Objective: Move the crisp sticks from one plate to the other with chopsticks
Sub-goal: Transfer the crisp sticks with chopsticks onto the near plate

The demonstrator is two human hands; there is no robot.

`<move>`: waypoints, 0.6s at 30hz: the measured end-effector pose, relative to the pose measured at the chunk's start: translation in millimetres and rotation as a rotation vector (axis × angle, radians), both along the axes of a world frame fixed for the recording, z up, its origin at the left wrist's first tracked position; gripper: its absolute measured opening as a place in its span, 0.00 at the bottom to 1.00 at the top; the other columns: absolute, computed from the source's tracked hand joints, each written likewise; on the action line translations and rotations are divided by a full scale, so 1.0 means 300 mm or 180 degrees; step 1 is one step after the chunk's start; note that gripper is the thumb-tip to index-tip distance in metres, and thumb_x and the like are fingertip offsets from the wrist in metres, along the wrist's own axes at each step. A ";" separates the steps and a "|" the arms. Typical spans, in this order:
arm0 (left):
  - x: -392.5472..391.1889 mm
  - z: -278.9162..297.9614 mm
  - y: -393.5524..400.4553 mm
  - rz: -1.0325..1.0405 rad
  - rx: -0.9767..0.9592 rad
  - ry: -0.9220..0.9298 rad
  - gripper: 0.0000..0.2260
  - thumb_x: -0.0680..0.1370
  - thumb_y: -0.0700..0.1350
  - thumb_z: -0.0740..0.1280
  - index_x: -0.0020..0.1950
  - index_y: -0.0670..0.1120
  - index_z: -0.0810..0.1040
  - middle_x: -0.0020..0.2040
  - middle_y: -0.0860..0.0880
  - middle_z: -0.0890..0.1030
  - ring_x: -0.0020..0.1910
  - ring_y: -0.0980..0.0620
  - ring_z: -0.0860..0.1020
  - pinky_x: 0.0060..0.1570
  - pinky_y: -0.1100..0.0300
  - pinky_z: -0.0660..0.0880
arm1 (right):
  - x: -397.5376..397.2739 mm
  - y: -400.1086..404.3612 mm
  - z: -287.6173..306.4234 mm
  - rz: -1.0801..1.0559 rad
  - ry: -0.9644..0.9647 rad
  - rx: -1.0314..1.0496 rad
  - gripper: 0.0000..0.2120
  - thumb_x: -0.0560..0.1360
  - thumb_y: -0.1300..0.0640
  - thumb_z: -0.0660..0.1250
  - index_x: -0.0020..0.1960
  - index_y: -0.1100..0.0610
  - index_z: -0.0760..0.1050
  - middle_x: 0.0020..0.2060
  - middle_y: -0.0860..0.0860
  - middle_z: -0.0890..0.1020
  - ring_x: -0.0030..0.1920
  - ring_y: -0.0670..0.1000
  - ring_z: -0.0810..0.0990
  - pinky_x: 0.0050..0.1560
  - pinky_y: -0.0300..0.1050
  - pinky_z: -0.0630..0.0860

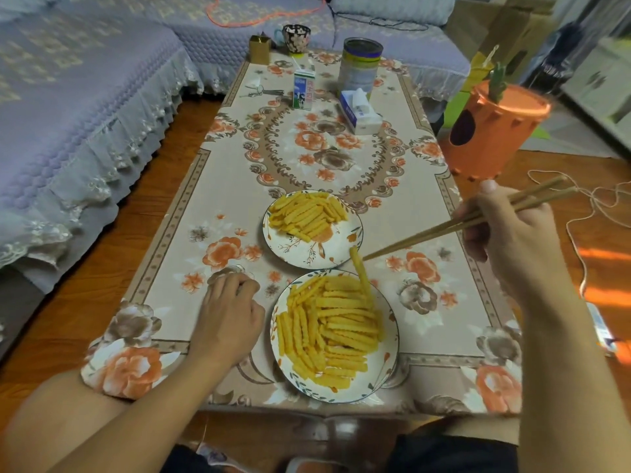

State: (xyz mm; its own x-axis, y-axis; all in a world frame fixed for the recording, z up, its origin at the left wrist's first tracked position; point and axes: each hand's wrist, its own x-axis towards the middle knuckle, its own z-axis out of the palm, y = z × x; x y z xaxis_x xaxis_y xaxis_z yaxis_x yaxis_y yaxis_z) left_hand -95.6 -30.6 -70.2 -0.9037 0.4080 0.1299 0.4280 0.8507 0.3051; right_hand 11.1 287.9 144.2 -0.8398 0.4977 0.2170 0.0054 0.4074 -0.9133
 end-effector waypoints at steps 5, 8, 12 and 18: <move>0.002 -0.001 0.003 -0.0005 0.0027 -0.0033 0.17 0.77 0.46 0.57 0.61 0.46 0.79 0.58 0.49 0.75 0.62 0.47 0.70 0.61 0.48 0.74 | 0.032 -0.062 0.011 0.0622 -0.0426 0.0302 0.23 0.84 0.50 0.58 0.38 0.59 0.81 0.27 0.63 0.72 0.26 0.51 0.69 0.26 0.40 0.66; 0.005 0.000 0.005 -0.0027 0.0037 0.0014 0.16 0.77 0.45 0.58 0.61 0.45 0.79 0.58 0.48 0.76 0.61 0.47 0.70 0.61 0.48 0.74 | 0.041 -0.070 -0.014 0.0640 -0.0540 0.0276 0.22 0.84 0.51 0.59 0.38 0.61 0.82 0.25 0.59 0.72 0.25 0.49 0.68 0.26 0.38 0.65; 0.004 -0.003 0.001 -0.0027 0.0042 0.0031 0.15 0.78 0.44 0.59 0.61 0.45 0.79 0.58 0.49 0.75 0.61 0.47 0.70 0.60 0.48 0.74 | 0.054 -0.057 -0.035 0.0508 -0.0651 0.0293 0.21 0.84 0.53 0.60 0.39 0.61 0.82 0.23 0.53 0.72 0.23 0.47 0.69 0.25 0.35 0.66; 0.004 0.001 0.003 -0.0033 0.0067 0.0015 0.17 0.77 0.46 0.57 0.61 0.44 0.79 0.57 0.48 0.76 0.61 0.47 0.70 0.60 0.48 0.74 | 0.058 -0.079 -0.090 0.0621 -0.0743 0.0438 0.19 0.84 0.53 0.61 0.39 0.57 0.82 0.22 0.49 0.74 0.22 0.44 0.70 0.25 0.34 0.67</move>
State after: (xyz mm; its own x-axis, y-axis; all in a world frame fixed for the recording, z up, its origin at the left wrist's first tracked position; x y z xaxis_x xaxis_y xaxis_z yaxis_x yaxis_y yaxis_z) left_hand -94.3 -29.6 -69.7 -0.8988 0.4145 0.1429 0.4382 0.8396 0.3209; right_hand 28.4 264.2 117.2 -0.9513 0.3020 0.0615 0.1178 0.5407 -0.8329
